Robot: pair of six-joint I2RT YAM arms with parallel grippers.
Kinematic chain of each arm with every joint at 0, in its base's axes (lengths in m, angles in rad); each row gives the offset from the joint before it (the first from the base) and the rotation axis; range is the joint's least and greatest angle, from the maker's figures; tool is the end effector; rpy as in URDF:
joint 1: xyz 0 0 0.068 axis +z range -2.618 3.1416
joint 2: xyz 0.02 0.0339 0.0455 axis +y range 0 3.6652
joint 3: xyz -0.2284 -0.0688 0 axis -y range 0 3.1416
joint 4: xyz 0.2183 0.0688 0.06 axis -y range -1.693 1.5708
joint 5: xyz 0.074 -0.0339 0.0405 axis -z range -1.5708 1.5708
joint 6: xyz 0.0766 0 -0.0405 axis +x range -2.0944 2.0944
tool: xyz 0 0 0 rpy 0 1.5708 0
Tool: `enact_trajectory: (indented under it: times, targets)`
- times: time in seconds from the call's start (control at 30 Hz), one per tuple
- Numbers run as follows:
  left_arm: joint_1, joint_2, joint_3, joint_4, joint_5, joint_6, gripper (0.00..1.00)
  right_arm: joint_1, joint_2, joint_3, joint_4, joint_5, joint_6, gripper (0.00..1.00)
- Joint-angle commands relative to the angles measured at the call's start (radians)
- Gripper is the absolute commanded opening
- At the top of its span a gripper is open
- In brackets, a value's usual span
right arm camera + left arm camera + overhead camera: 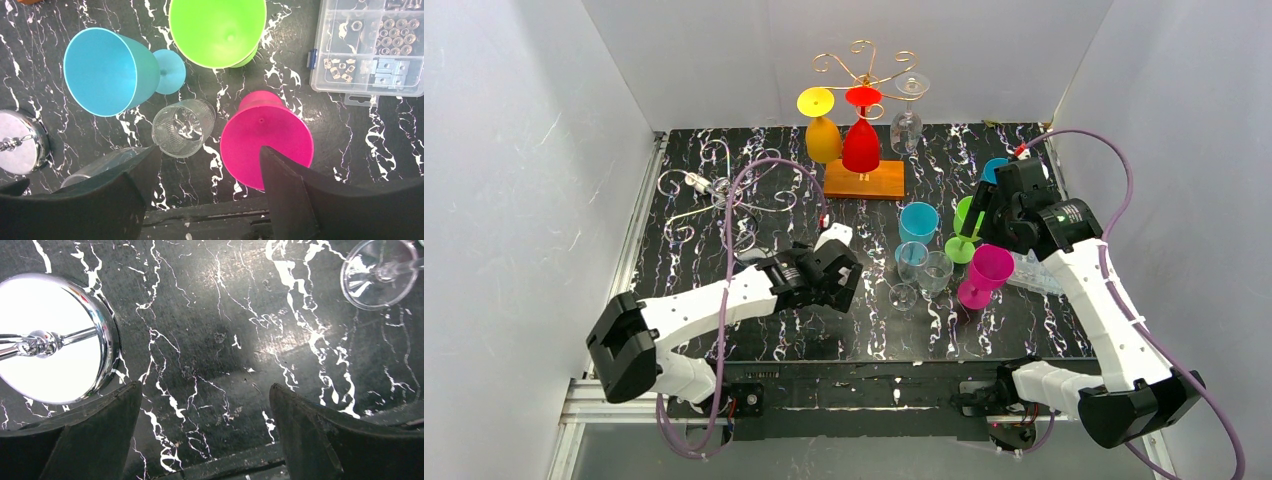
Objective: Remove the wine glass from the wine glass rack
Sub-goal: Place the wine glass at the center of the board, then adjust the wine rack at the center of the board.
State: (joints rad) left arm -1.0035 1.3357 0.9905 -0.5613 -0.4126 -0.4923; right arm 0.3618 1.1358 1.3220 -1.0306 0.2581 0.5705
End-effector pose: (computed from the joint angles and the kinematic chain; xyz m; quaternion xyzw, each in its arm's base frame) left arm 0.1771 -0.2208 0.2047 0.1693 0.9121 -0.0751 0.3657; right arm 0.2178 0.0615 0.3093 0.1420 0.9172 0.0509 0.3688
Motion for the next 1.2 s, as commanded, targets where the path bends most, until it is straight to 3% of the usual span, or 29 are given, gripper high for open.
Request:
enact_trajectory:
  times: [0.0,0.5,0.9,1.17]
  targets:
    - [0.004,0.051,-0.024,0.036,-0.079,0.012,0.98,-0.003,-0.013,0.05,-0.016,-0.005,-0.014,0.82]
    - [0.105,0.165,-0.083,0.075,-0.135,0.033,0.98,-0.003,-0.011,0.048,-0.003,-0.031,-0.024,0.82]
    - [0.187,0.265,-0.141,0.22,0.046,0.008,0.98,-0.003,-0.01,0.031,0.009,-0.027,-0.042,0.84]
    - [0.261,0.274,-0.155,0.207,0.042,-0.009,0.98,-0.003,-0.005,0.029,0.017,-0.037,-0.045,0.84]
